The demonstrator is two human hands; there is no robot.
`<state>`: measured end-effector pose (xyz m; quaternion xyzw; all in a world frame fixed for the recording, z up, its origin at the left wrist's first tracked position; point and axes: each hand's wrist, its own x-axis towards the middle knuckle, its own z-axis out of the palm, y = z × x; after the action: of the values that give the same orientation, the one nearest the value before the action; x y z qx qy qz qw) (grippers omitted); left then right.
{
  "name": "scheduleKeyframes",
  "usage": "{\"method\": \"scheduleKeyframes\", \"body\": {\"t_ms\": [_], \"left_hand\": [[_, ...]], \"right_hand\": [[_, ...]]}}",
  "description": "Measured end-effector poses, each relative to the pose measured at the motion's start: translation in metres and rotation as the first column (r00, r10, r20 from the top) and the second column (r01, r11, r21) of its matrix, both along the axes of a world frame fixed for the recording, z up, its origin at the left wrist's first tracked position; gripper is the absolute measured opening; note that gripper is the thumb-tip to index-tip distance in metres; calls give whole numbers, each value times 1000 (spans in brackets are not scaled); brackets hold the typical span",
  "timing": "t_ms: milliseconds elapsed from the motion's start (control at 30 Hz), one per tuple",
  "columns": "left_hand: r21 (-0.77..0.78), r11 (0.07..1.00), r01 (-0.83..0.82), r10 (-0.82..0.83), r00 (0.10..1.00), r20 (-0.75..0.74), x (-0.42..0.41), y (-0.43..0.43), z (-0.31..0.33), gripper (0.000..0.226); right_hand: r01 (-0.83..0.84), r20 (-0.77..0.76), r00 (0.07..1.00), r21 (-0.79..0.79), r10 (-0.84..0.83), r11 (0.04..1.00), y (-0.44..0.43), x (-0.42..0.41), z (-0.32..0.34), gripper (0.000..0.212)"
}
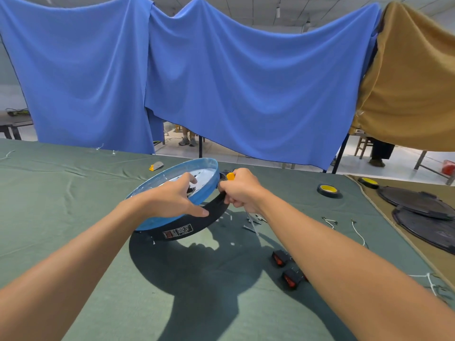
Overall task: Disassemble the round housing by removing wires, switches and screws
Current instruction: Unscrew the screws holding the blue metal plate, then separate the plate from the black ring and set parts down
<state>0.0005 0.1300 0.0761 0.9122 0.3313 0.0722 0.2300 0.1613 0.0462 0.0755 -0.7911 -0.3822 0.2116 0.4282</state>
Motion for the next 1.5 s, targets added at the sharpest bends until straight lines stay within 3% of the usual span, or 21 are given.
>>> {"method": "scheduleKeyframes", "body": {"t_ms": [267,467,567,633,767,867,967,1133,1300,1400,1500], "left_hand": [[65,998,10,-13,998,55,5,-2,5,80],[190,980,62,-50,997,-66,20,-16,-1,78],[308,946,100,-62,990,-130,25,-21,-3,72],[363,922,134,-95,988,-124,28,-24,-3,61],[453,870,194,-151,980,-130,38,-34,-1,52],[512,824,241,-177,969,-171,52,-43,-5,56],[565,782,264,-188,964,-189,68,-52,-13,59],[667,705,241,-199,970,-140,89,-53,-29,94],[574,817,60,-57,998,-22,82,-39,-48,106],[531,847,25,-17,1000,-21,75,-31,-65,77],[476,877,67,-11,993,-119,72,-21,-73,62]], "right_hand": [[-7,-142,990,-123,-10,992,-10,-6,-52,28],[-82,-325,945,-150,29,985,-24,-16,-60,10],[-28,-281,959,-153,-16,988,-29,-8,-54,14],[95,-254,962,-35,-101,995,-34,5,-44,19],[214,-496,866,252,-64,944,-55,26,-14,41],[178,-415,908,251,-60,952,-72,31,-5,44],[159,-321,943,197,-90,967,-83,34,-9,21],[310,-316,917,179,-244,934,-81,54,-21,16],[479,-408,826,148,-388,865,-66,99,-33,23],[562,-438,769,118,-465,819,-57,124,-42,29],[604,-485,716,71,-502,794,-51,141,-49,36]]}}
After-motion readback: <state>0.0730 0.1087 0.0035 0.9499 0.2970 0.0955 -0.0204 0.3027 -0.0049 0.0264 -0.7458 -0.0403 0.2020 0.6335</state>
